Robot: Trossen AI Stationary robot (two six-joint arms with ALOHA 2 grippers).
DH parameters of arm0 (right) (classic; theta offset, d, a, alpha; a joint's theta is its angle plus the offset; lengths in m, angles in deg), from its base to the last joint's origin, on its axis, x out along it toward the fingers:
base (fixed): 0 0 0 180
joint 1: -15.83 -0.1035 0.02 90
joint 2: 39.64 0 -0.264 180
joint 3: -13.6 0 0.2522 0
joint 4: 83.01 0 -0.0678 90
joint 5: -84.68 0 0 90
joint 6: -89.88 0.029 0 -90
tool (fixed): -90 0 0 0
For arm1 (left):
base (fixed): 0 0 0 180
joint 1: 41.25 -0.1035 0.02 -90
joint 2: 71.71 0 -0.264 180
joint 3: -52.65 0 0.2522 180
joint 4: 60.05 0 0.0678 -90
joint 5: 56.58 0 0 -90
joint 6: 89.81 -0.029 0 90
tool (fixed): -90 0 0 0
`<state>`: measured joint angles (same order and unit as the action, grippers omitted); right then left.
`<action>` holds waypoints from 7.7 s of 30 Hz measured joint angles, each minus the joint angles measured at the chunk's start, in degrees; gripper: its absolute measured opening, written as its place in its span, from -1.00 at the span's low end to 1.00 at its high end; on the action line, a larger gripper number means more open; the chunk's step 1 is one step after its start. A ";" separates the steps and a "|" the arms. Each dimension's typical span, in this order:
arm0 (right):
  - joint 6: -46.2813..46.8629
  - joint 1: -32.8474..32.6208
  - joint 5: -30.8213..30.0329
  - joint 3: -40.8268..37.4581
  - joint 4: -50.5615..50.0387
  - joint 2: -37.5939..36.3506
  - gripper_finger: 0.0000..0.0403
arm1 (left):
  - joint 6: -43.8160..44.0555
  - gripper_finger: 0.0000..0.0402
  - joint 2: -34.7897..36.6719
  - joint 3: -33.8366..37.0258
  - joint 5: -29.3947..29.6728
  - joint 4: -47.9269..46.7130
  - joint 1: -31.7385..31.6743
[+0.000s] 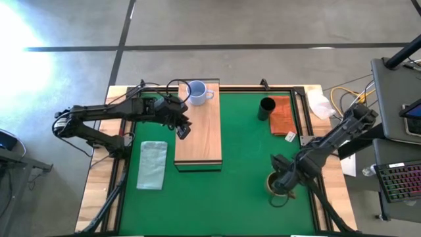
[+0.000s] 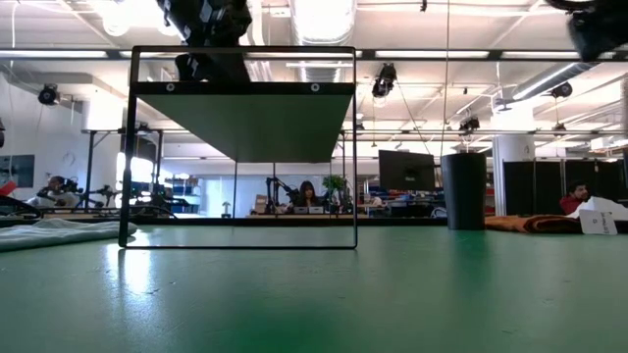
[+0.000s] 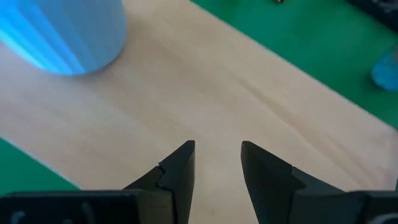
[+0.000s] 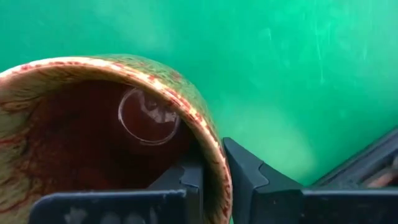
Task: Stack small to large cups/mugs on shelf
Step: Put the green mug on the shelf, then put the black cup on the shelf
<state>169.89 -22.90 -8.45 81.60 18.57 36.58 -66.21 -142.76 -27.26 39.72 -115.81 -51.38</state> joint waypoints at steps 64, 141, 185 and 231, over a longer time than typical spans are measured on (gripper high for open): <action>-63.55 49.04 5.60 80.20 -2.73 44.81 -0.78 | -0.21 -0.42 8.94 14.06 14.25 11.97 6.10; -62.05 51.50 -12.57 78.71 2.72 34.28 -0.36 | -5.97 -0.42 6.36 17.05 9.48 18.14 5.63; -59.50 80.31 -4.34 14.47 -3.35 2.77 0.03 | 1.68 -0.42 25.63 17.18 8.99 7.96 5.69; -45.52 43.27 -3.17 57.11 -19.03 17.24 -0.96 | 4.52 -0.42 23.50 17.16 10.26 4.97 5.60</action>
<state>124.37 20.37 -11.62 138.71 -0.46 53.82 -61.69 -119.26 -10.11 49.97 -110.85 -45.78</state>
